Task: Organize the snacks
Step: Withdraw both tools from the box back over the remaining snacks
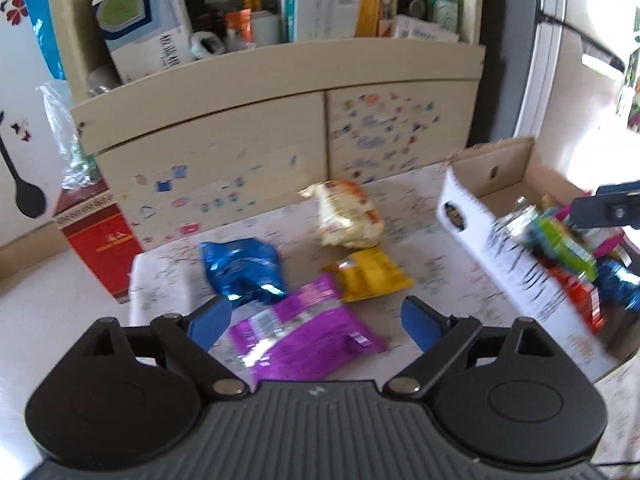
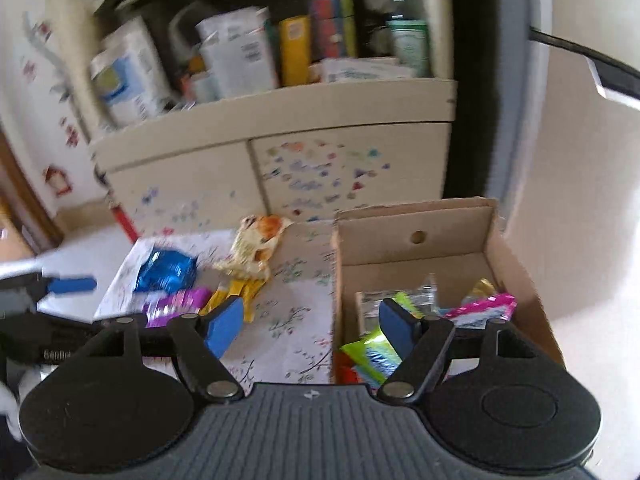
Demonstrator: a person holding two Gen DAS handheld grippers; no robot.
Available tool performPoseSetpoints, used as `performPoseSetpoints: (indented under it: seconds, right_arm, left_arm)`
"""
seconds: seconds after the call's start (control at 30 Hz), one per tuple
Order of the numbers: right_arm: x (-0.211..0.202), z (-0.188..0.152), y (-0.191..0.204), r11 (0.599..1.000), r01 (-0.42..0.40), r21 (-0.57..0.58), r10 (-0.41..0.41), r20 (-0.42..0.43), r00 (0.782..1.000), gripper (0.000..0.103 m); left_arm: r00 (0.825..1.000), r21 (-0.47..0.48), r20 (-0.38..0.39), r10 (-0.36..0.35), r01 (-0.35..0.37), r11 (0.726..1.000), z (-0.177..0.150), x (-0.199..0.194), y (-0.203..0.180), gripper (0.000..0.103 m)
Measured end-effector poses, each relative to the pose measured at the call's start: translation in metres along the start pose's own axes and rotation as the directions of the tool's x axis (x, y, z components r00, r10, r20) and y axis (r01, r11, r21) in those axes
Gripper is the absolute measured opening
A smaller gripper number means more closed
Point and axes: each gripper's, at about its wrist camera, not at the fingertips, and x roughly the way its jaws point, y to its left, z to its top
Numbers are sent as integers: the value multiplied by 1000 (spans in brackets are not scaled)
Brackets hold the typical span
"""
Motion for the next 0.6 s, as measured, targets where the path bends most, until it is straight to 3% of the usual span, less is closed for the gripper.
performPoseSetpoints:
  seconds: [0.2, 0.33, 0.6]
  right_arm:
    - [16, -4, 21, 997, -10, -73, 6, -46, 999, 82]
    - [23, -2, 24, 999, -13, -38, 10, -58, 998, 82]
    - [41, -1, 25, 998, -38, 47, 42, -99, 994, 82]
  left_arm:
    - [999, 2, -26, 24, -24, 1000, -9, 13, 14, 92]
    - [999, 130, -31, 10, -6, 992, -13, 24, 7, 92]
    - [998, 277, -43, -35, 45, 960, -19, 51, -7, 92]
